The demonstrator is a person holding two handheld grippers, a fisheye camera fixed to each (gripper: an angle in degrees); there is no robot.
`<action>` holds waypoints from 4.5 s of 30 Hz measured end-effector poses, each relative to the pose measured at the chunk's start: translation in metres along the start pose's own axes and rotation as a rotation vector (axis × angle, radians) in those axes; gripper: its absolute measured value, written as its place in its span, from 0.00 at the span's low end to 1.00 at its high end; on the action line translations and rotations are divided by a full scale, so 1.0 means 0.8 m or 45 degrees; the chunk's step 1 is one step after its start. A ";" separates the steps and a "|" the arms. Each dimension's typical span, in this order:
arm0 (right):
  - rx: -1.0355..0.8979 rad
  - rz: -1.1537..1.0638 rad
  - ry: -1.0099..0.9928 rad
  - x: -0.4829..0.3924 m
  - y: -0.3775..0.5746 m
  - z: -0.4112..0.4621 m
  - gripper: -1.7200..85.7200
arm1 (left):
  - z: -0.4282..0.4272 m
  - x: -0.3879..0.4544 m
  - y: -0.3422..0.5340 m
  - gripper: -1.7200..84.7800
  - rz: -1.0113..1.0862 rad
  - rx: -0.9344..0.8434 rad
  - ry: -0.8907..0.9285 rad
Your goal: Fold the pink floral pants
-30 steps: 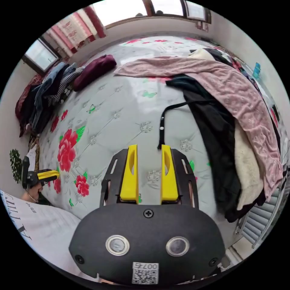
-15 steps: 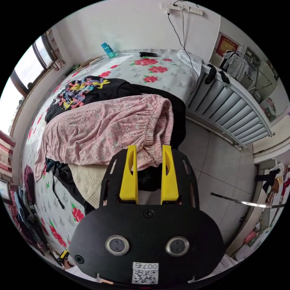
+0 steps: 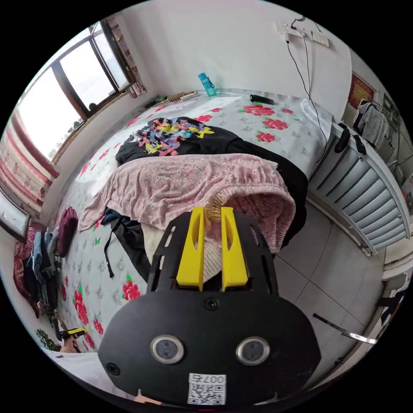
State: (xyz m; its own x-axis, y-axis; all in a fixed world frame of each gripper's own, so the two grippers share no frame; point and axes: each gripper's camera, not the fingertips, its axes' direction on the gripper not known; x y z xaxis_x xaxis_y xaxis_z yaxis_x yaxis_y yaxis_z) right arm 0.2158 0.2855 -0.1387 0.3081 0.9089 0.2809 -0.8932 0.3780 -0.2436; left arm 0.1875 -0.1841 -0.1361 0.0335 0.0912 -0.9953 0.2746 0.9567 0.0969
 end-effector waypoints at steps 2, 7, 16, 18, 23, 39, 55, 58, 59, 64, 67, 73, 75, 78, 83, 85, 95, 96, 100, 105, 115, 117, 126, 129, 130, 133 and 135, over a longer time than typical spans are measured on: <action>0.019 -0.164 -0.186 -0.043 0.020 -0.026 0.07 | -0.012 -0.010 0.013 0.05 -0.063 0.056 0.034; -0.062 -0.708 -0.714 -0.196 0.108 -0.074 0.07 | -0.093 -0.006 0.078 0.11 0.065 0.490 0.462; -0.677 -1.412 -1.595 -0.455 0.338 -0.075 0.08 | -0.213 -0.086 0.223 0.13 -0.047 1.004 0.559; -0.780 -1.476 -1.703 -0.489 0.383 -0.081 0.09 | -0.214 -0.122 0.253 0.12 -0.175 1.020 0.550; -0.847 -1.703 -1.638 -0.505 0.445 -0.085 0.10 | -0.207 -0.221 0.346 0.11 -0.570 0.983 0.487; -0.636 -0.979 -0.807 -0.340 0.364 0.052 0.09 | -0.296 -0.238 0.348 0.17 -0.468 0.907 0.236; -0.469 -0.945 -0.627 -0.421 0.270 0.106 0.11 | -0.421 -0.387 0.400 0.01 -0.616 1.119 0.530; -0.377 -0.990 -0.543 -0.471 0.230 0.135 0.12 | -0.462 -0.414 0.458 0.01 -0.709 1.289 0.506; -0.369 -0.993 -0.524 -0.482 0.221 0.144 0.12 | -0.466 -0.418 0.466 0.01 -0.747 1.317 0.498; -0.473 -0.981 -0.382 -0.582 0.175 0.273 0.14 | -0.468 -0.432 0.470 0.01 -0.986 1.330 0.516; -0.610 -1.011 -0.261 -0.627 0.177 0.355 0.14 | -0.479 -0.430 0.443 0.01 -1.014 1.235 0.447; -0.629 -1.165 -0.039 -0.682 0.207 0.438 0.12 | -0.512 -0.440 0.418 0.01 -1.107 1.225 0.433; -0.560 -1.300 0.031 -0.689 0.222 0.436 0.09 | -0.522 -0.437 0.410 0.01 -1.122 1.210 0.403; -0.548 -1.307 -0.002 -0.678 0.207 0.409 0.04 | -0.540 -0.429 0.401 0.01 -1.134 1.231 0.387; -0.307 -0.837 -0.469 -0.564 0.133 0.269 0.02 | -0.591 -0.405 0.408 0.01 -1.035 1.354 0.362; -0.132 -0.780 -0.526 -0.504 0.131 0.186 0.02 | -0.621 -0.385 0.418 0.01 -0.937 1.447 0.351; 0.245 -0.598 -0.675 -0.327 0.145 -0.027 0.02 | -0.706 -0.300 0.528 0.01 -0.665 2.097 0.489; 0.235 -0.631 -0.638 -0.312 0.150 -0.035 0.02 | -0.705 -0.291 0.542 0.01 -0.668 2.118 0.473; -0.191 -0.594 -0.460 -0.266 0.168 0.015 0.02 | -0.663 -0.277 0.539 0.01 -0.878 1.771 0.493; -0.314 -0.599 -0.273 -0.242 0.212 0.063 0.03 | -0.613 -0.236 0.495 0.01 -0.947 1.378 0.494; -0.583 -0.712 -0.175 -0.281 0.230 0.186 0.06 | -0.644 -0.176 0.508 0.01 -0.900 1.465 0.432; -0.684 -0.698 -0.141 -0.284 0.235 0.216 0.06 | -0.645 -0.170 0.514 0.01 -0.918 1.480 0.440; -0.155 -0.657 -0.414 -0.246 0.183 0.044 0.02 | -0.688 -0.127 0.556 0.01 -0.882 1.627 0.424; 0.118 -0.541 -0.528 -0.211 0.154 -0.037 0.02 | -0.713 -0.116 0.572 0.01 -0.833 1.797 0.440; 0.292 -0.497 -0.591 -0.196 0.148 -0.069 0.02 | -0.722 -0.110 0.579 0.01 -0.805 1.894 0.439; 0.496 -0.412 -0.659 -0.172 0.139 -0.113 0.02 | -0.739 -0.103 0.592 0.01 -0.758 2.088 0.447; 0.441 -0.504 -0.708 -0.177 0.133 -0.111 0.02 | -0.746 -0.101 0.592 0.01 -0.702 2.140 0.424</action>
State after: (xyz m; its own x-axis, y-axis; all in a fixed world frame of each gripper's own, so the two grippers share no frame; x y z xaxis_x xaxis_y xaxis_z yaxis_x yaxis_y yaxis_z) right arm 0.1062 0.2131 -0.2871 0.4983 0.4599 0.7350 -0.8304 0.4970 0.2520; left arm -0.2586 0.4266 -0.0143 -0.5061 0.1408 -0.8509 0.7733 -0.3628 -0.5199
